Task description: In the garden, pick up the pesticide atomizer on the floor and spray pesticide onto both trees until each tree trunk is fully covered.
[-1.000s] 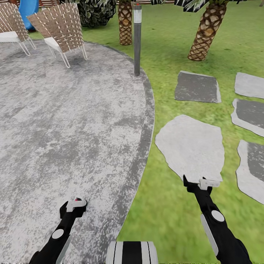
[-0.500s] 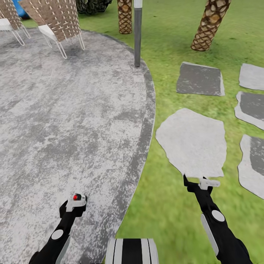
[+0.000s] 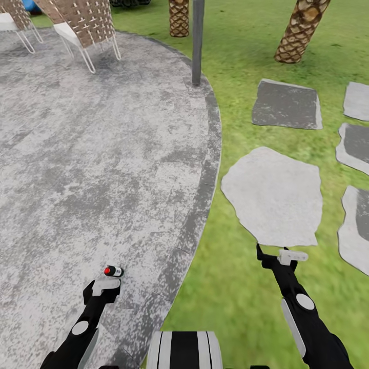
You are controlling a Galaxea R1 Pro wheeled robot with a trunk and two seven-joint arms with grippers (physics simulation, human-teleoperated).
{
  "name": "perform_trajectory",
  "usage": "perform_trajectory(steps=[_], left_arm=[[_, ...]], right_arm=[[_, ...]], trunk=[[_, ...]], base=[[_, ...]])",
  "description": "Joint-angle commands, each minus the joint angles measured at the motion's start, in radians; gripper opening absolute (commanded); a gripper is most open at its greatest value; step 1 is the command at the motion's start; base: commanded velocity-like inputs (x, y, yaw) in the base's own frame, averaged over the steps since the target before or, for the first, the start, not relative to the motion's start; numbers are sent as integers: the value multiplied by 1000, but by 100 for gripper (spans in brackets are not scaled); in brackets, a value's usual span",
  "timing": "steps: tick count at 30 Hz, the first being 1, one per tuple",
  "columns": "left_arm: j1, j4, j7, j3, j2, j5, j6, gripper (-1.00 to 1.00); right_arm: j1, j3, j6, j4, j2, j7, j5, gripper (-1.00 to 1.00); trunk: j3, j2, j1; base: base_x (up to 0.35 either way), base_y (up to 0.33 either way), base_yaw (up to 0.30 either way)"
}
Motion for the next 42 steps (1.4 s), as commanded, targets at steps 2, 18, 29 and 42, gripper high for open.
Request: perform_trajectory(steps=[2,18,29,42], left_arm=[[0,-1,0,0,0,-1,0,100],[0,-2,0,2,0,0,-2,100],[-1,-29,2,-3,-11,3,-2,100],[-2,-26,2,0,-18,5,-2,100]], right_arm=[[0,0,0,0,0,0,0,100],[0,0,1,0,0,0,1,100],[1,-3,0,4,-8,-3,5,100],[2,-2,0,3,-34,-3,2,100]], trunk=[[-4,0,0],[-5,0,0],[-5,0,0],[-5,0,0]], base=[[0,0,90],[61,0,10],[10,0,0],[0,0,0]])
